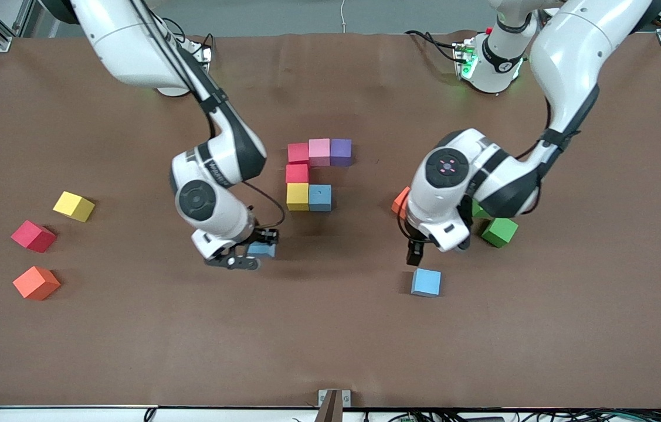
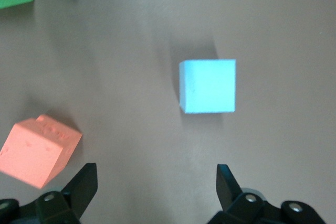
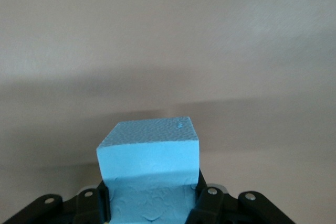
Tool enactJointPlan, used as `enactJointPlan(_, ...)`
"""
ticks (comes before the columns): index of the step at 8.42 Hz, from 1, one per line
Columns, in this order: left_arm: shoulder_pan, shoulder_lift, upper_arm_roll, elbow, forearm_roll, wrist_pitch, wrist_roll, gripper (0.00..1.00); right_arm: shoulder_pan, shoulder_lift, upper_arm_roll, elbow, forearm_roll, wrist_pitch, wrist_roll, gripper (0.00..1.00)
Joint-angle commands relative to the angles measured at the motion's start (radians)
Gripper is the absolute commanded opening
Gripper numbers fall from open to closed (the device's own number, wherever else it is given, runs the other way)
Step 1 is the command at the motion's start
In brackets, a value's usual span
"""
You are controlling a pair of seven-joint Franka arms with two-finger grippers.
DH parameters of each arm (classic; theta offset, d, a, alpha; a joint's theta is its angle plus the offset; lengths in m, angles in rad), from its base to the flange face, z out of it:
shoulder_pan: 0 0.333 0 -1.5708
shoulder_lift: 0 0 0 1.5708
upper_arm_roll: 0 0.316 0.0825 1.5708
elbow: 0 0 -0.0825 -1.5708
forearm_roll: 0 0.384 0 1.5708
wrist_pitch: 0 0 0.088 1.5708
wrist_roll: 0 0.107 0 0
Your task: Arrange 11 blocks into digit 3
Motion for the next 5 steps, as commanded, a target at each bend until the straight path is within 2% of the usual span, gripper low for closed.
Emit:
enactJointPlan(1,0.01,0.054,0.042,0.061,0.011,0.045,0.063,1.0,0.061,-0.018,-0.011,-0.041,0.01,0.026,0.062,0.0)
enactJointPlan(3,0.005,0.126,0.062,0.136,0.008,0.047,0.109,1.0,0.106,-0.018,-0.012,-0.111,0.008,0.124,0.092,0.0)
enactJointPlan(5,-0.004,0.184,0.082,0.18,0.006,0.047,0.126,1.0,0.143,-0.017,-0.017,-0.13,-0.001,0.138,0.128,0.0)
